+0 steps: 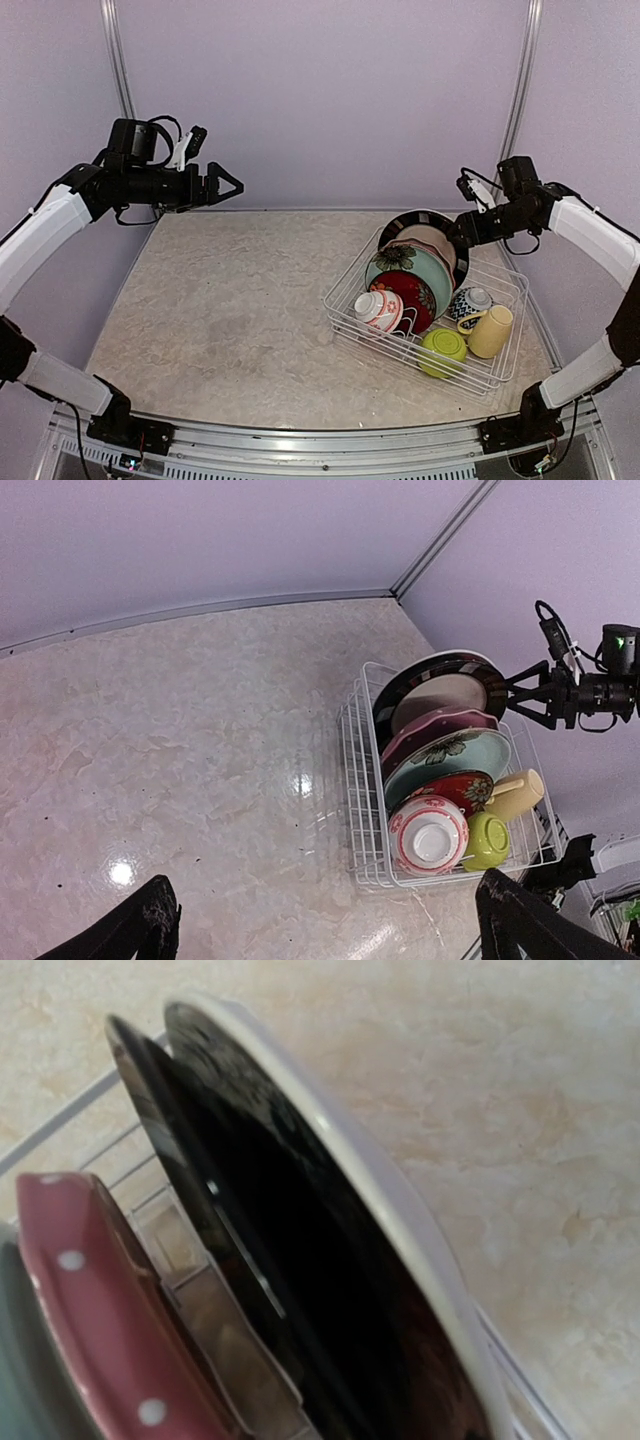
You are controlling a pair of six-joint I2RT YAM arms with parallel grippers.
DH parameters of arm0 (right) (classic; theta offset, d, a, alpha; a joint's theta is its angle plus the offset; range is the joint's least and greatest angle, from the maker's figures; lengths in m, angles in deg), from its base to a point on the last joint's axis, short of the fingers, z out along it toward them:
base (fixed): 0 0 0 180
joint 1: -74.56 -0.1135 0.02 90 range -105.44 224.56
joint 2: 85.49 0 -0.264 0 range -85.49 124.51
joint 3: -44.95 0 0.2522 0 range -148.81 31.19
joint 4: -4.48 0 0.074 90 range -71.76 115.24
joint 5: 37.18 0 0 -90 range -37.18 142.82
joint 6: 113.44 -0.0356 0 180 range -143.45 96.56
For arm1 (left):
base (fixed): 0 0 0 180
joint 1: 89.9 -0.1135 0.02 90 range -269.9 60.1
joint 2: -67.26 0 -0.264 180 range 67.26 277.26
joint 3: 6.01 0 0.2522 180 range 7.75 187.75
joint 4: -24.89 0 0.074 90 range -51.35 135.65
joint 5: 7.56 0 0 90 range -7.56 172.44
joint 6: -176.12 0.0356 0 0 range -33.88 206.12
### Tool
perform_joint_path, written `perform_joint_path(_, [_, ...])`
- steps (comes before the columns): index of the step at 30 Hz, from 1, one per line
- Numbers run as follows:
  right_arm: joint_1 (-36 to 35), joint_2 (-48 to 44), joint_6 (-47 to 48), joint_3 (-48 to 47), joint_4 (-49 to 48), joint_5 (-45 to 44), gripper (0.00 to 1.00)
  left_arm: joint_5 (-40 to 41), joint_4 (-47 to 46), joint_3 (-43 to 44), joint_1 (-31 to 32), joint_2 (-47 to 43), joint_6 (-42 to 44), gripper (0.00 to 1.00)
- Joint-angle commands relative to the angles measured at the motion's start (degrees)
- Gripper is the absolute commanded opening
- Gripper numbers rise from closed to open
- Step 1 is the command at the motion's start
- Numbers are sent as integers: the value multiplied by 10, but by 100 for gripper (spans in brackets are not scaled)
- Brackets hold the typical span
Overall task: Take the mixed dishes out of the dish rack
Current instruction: Grab the plate from the dish rack.
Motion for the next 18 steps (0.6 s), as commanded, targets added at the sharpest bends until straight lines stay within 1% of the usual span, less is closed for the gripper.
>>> perform_joint_path(1, [-5, 16, 9, -19, 14, 0, 58, 9, 5, -8, 2, -7, 15, 99])
perform_joint_path(9, [-21, 31, 25, -26, 39, 4, 42, 13, 7, -9, 2, -10, 15, 99])
perform_joint_path(15, [-25, 35, 40, -25, 45, 1, 40, 11, 4, -10, 2, -10, 14, 99])
perform_joint_path(18, [-26, 56, 52, -35, 52, -12, 36, 10, 4, -11, 1, -8, 13, 99])
